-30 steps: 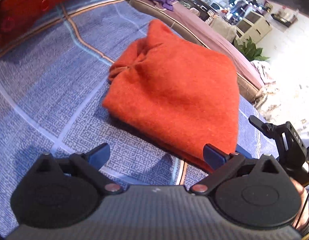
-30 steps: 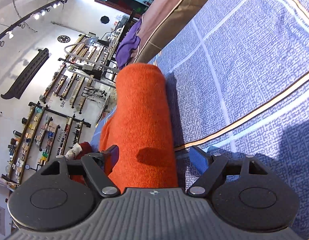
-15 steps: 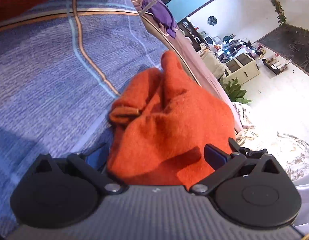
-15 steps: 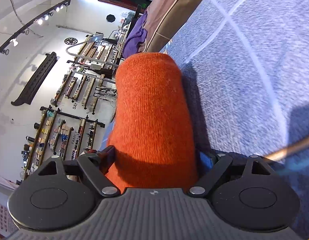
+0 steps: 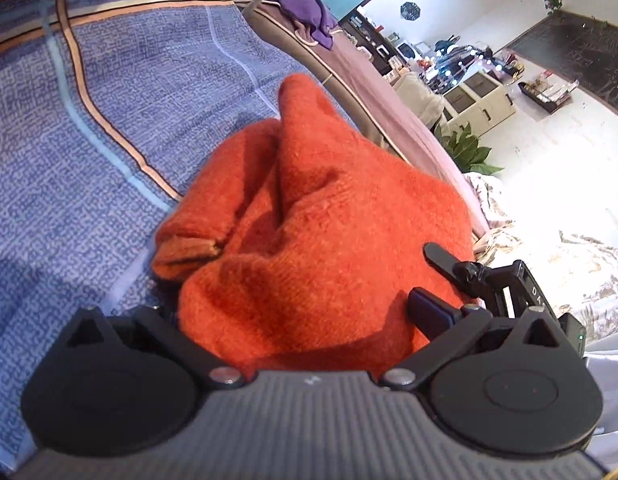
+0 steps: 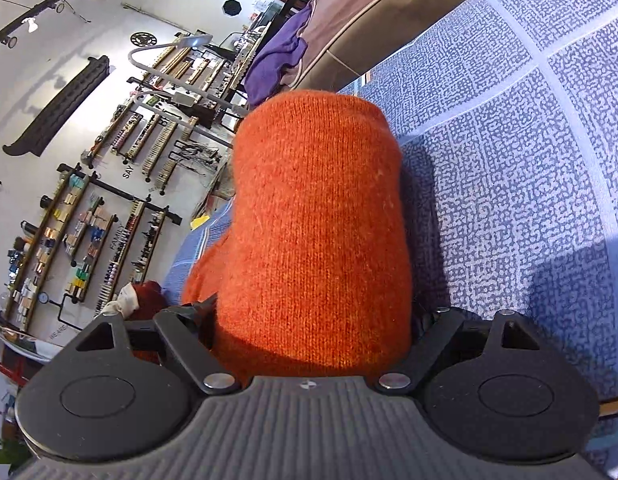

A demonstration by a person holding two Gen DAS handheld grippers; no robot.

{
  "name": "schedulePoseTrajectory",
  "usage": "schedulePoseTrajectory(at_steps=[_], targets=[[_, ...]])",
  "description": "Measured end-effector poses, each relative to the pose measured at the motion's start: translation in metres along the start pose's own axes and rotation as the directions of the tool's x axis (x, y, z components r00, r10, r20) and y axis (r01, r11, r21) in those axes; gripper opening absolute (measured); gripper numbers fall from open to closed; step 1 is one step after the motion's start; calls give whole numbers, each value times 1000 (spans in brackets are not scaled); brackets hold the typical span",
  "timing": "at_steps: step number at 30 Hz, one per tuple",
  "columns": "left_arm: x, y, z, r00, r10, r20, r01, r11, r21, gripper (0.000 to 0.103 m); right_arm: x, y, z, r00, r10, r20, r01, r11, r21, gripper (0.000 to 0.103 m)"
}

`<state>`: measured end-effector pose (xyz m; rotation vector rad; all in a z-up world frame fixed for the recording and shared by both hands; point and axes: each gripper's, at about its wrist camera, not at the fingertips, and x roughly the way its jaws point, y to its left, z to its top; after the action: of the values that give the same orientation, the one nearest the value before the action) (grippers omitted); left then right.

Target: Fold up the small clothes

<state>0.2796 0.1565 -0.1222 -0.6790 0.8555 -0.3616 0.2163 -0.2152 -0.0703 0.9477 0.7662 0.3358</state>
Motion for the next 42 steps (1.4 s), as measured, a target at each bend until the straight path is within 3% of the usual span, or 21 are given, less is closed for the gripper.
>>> schedulePoseTrajectory(at_steps=[6,10,13,14,20,24,28,32,37,40,42], targets=[[12,-8,8,999,33,-9,-32,999,33,93,-4,-3,-2,1000,-28,0,28,999,-16,103],[14,-7,10,999,27,-26,-27,999,22,73,-5,2,-6,998,-66,13,66,997,-45,103],[14,-9,11,999,5,-53,-5,1000,15,50,-7,16,-13,992,-123,40,127,985,-114,98],[14,-11,10,999,10,-52,-9,1000,24,48,-8,19,-16,989,-140,51,146,980,-135,97],[2,-16,7,998,3,-67,0,999,49,41,-29,38,-28,981,-169,95,183,968,-173,91],[-13,-23,-7,995,-24,-100,30,998,63,39,-55,66,-46,974,-171,149,212,919,-332,90],[-39,-46,-36,993,-26,-116,43,989,144,39,-89,79,-64,968,-162,192,226,892,-392,90],[-66,-85,-64,988,-52,-145,87,965,246,39,-138,87,-79,954,-162,254,257,875,-410,90],[-92,-143,-100,964,-157,-213,222,917,330,39,-216,80,-79,919,-162,360,291,893,-342,90],[-103,-193,-127,937,-218,-271,318,853,413,40,-273,71,-81,879,-170,446,324,898,-297,90],[-108,-230,-150,913,-252,-321,385,791,476,40,-313,64,-84,842,-184,507,349,903,-252,90]])
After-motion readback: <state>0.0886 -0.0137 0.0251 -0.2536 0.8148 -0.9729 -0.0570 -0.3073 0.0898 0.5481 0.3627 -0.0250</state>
